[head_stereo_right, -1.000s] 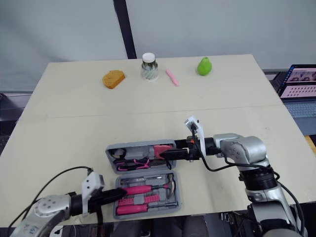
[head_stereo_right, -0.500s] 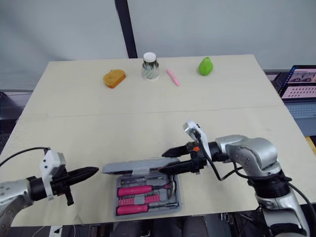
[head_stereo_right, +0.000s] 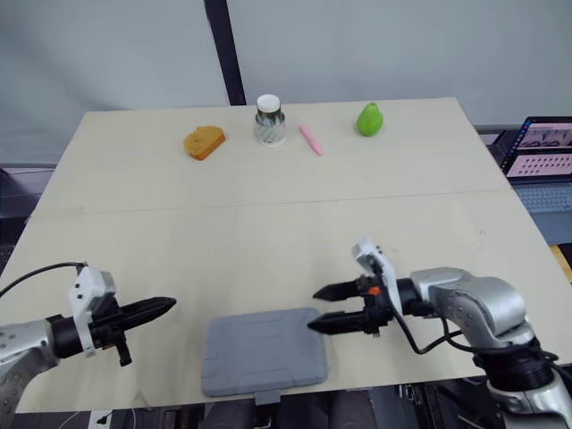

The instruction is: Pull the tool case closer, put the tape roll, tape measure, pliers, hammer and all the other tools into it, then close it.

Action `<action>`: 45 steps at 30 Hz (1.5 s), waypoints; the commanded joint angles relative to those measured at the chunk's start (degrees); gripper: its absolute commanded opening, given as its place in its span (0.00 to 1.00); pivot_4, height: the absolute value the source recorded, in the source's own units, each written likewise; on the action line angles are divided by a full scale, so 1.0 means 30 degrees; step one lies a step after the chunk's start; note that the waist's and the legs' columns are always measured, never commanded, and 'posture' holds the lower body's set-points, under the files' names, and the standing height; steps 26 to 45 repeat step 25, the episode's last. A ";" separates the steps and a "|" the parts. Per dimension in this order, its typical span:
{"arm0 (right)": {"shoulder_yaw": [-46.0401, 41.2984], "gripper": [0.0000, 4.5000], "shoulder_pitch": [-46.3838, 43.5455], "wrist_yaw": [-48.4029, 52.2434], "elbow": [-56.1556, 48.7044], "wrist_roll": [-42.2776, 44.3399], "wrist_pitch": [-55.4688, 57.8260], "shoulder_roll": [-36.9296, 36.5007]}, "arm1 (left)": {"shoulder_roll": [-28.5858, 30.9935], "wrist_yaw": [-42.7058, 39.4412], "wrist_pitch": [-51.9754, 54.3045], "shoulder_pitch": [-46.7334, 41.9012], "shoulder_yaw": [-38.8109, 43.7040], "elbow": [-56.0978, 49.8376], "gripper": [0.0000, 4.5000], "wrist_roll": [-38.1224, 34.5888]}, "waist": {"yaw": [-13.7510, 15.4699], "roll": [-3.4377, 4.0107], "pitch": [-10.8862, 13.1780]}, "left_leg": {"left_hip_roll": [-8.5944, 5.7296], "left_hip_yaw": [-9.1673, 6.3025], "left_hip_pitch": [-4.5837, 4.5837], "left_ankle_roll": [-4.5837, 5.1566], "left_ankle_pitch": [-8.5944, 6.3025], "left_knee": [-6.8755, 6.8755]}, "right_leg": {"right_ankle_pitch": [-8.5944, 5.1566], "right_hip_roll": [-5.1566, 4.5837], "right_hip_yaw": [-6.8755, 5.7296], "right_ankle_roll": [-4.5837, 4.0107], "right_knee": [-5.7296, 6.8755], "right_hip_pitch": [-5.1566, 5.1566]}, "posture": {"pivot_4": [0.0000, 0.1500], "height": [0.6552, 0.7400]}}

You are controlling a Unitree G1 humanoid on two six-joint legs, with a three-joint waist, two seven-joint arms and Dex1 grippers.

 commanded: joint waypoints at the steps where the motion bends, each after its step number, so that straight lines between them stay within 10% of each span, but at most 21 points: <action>1: -0.1904 1.00 0.1425 -0.0215 0.1677 -0.2179 -0.3023 -0.1737 | -0.0212 0.0585 -0.0653 0.0442 0.2246 0.1163 0.00 0.0247 | 0.0032 -0.0009 0.0005 | -0.0001 0.0001 0.0000 0.0001 -0.0001 -0.0001 | 0.0000 0.0000 0.0000 0.0000 -0.0003 0.0000 | 1.00 1.00; 10: -0.4756 1.00 0.4222 0.0273 0.8573 -0.6365 -1.0921 -0.3907 | 0.0164 -0.0258 -0.2739 0.1273 0.4489 0.4539 0.97 0.1101 | 0.0000 -0.0052 0.0030 | 0.0001 0.0052 0.0010 0.0027 -0.0007 0.0020 | 0.0010 0.0004 -0.0009 0.0019 -0.0031 0.0018 | 1.00 1.00; 45: -0.5189 1.00 0.4122 0.1347 1.2175 -0.7629 -1.3982 -0.4015 | 0.1592 -0.1098 -0.4892 -0.0333 0.4093 0.8438 0.99 0.2338 | -0.0061 -0.0040 0.0035 | 0.0044 0.0068 0.0043 0.0003 -0.0019 0.0021 | 0.0002 0.0004 -0.0008 0.0002 0.0008 0.0014 | 1.00 1.00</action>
